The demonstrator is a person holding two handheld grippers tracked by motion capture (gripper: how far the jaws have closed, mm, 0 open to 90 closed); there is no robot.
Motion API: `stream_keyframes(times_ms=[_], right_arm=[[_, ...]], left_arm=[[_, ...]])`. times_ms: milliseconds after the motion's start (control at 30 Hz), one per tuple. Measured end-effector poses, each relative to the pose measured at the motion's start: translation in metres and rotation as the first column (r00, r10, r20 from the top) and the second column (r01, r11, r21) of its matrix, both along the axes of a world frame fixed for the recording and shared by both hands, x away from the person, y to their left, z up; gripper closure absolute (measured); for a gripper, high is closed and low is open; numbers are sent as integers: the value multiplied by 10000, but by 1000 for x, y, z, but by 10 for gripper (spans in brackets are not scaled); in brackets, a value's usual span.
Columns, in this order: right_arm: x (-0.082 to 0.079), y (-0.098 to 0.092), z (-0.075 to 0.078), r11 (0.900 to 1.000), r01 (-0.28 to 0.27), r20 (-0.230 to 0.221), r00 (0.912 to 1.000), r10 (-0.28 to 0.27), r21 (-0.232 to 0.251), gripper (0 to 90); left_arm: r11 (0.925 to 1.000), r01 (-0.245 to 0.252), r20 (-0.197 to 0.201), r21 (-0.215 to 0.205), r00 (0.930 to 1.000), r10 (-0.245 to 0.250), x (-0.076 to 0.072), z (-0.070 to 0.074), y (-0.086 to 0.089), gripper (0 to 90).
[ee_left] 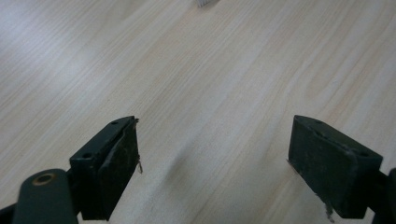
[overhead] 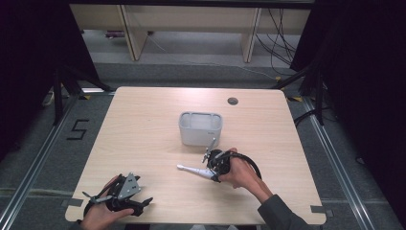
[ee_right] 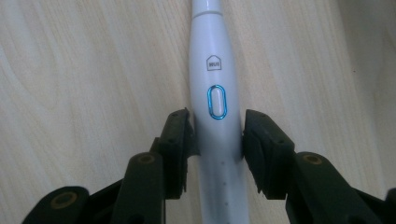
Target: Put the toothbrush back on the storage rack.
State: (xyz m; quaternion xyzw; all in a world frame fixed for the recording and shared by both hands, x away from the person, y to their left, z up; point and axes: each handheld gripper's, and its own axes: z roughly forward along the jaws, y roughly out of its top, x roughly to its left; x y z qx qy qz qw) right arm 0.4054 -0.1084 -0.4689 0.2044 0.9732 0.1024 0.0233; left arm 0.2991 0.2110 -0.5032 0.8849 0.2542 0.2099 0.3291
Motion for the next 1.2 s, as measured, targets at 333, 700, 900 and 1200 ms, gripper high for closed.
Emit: stream_keyframes(times_ms=[333, 700, 900, 1200], right_arm=[[5, 8, -4, 9966, -314, 85, 9994, 321, -756, 626], [8, 13, -8, 9913, -741, -242, 9971, 718, -1084, 645], [7, 15, -7, 9886, -821, -354, 9963, 782, -1261, 660], [7, 20, -6, 9768, -1231, -205, 9924, 1214, -1754, 664]], left_arm=[[10000, 14, -9, -1, 10000, -14, 0, 0, 0, 157], [10000, 3, 10, -6, 10000, -3, 0, 0, 0, 157], [10000, 7, 11, -9, 10000, -6, 0, 0, 0, 157], [10000, -16, 33, 41, 10000, 16, 0, 1, 0, 157]])
